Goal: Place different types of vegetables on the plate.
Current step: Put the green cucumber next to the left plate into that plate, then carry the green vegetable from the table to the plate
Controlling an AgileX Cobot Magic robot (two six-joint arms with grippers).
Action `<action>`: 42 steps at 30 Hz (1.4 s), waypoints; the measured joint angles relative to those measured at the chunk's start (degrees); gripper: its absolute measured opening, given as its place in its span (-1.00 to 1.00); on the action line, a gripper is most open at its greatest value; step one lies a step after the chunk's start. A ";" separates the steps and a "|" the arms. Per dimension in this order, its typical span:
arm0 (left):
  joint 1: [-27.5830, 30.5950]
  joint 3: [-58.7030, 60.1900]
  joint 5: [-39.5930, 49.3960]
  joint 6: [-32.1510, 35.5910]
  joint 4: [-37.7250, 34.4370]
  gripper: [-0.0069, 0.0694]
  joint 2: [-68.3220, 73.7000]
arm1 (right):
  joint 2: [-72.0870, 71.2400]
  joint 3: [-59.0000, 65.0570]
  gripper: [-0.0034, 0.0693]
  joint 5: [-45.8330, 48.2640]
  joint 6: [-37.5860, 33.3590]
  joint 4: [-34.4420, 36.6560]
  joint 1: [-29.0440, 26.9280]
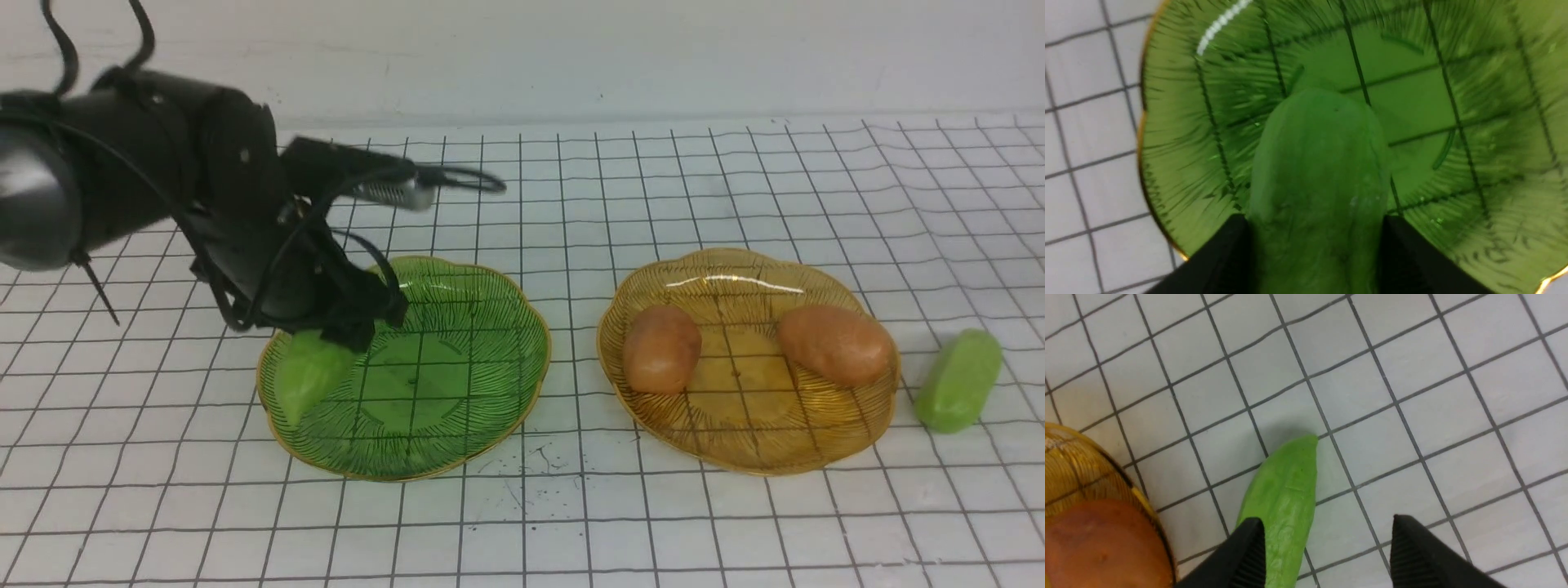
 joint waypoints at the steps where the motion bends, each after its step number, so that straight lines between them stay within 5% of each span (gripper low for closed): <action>1: 0.00 0.07 -0.31 1.35 -0.56 0.12 0.79 | 0.87 0.00 0.26 -0.64 0.03 0.92 0.00; 6: 0.00 0.16 -3.29 4.26 -1.21 0.13 3.45 | 4.01 0.00 0.53 -2.10 0.03 4.94 1.11; 13: 0.00 0.16 -4.65 4.70 -1.21 0.84 3.92 | 9.36 -0.06 0.69 -3.26 0.03 4.96 5.72; 18: 0.00 -0.92 -1.24 4.70 -1.24 0.96 3.49 | 12.64 -0.06 0.69 -3.77 0.75 2.49 7.04; 21: 0.04 -3.71 4.87 4.57 -0.61 0.70 1.41 | 14.10 -0.06 0.67 -2.69 3.28 0.26 7.04; 26: 0.04 -5.79 11.96 3.81 1.44 -0.49 -7.22 | 14.52 -0.19 0.22 -1.02 1.96 -1.22 7.05; 28: 0.04 -5.15 13.29 3.64 1.56 -0.69 -11.26 | 14.52 -0.89 0.13 0.89 1.13 -2.31 7.05; 34: 0.04 1.86 14.64 2.08 1.55 -0.84 -29.79 | 11.47 -8.03 0.17 10.72 1.44 -2.28 5.53; 42: 0.04 18.98 9.32 -0.70 0.31 -0.84 -56.35 | 0.15 -15.02 0.17 11.80 0.45 13.95 14.04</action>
